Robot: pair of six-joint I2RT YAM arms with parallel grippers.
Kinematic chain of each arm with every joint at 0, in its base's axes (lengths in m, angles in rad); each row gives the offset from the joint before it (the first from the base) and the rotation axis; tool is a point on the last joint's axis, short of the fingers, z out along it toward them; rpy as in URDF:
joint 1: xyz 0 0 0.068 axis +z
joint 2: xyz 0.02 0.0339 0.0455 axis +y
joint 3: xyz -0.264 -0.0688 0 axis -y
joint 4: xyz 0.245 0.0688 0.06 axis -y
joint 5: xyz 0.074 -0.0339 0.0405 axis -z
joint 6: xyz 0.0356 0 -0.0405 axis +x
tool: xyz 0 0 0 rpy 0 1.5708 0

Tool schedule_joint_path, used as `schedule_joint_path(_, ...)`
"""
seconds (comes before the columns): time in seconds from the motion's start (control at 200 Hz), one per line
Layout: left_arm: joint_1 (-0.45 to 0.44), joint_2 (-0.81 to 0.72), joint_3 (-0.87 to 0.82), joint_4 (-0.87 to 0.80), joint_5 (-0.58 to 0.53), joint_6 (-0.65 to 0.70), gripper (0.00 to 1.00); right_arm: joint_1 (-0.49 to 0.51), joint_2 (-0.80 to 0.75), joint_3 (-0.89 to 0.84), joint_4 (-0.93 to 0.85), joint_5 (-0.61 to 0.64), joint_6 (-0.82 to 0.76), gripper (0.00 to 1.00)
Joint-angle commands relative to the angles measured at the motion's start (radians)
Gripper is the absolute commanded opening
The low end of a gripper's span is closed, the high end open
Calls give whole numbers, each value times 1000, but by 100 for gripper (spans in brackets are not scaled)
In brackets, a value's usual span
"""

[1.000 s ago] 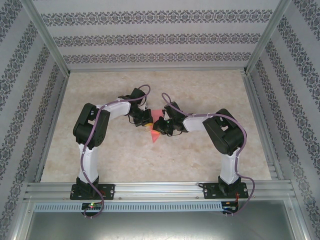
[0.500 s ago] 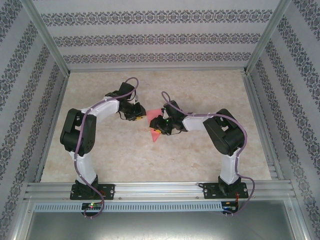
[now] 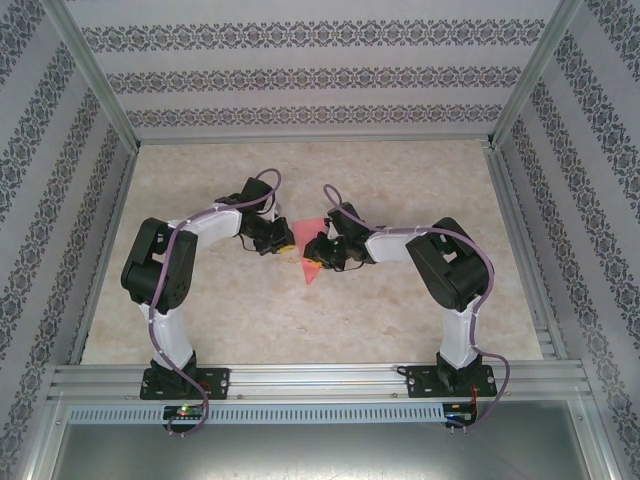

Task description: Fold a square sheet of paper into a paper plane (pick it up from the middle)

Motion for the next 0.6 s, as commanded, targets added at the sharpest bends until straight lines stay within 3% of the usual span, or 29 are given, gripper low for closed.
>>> schedule_joint_path(0.0,-14,-29,-14,46,28,-21,12,-9,14,-29,-76,43,-15,16)
schedule_joint_path(0.315,-60,-13,2,45,50,-17,9,-9,31,-18,-132,53,-28,1)
schedule_joint_path(0.595,-81,46,39,33,59,-17,5,-9,37,-7,-154,56,-35,0)
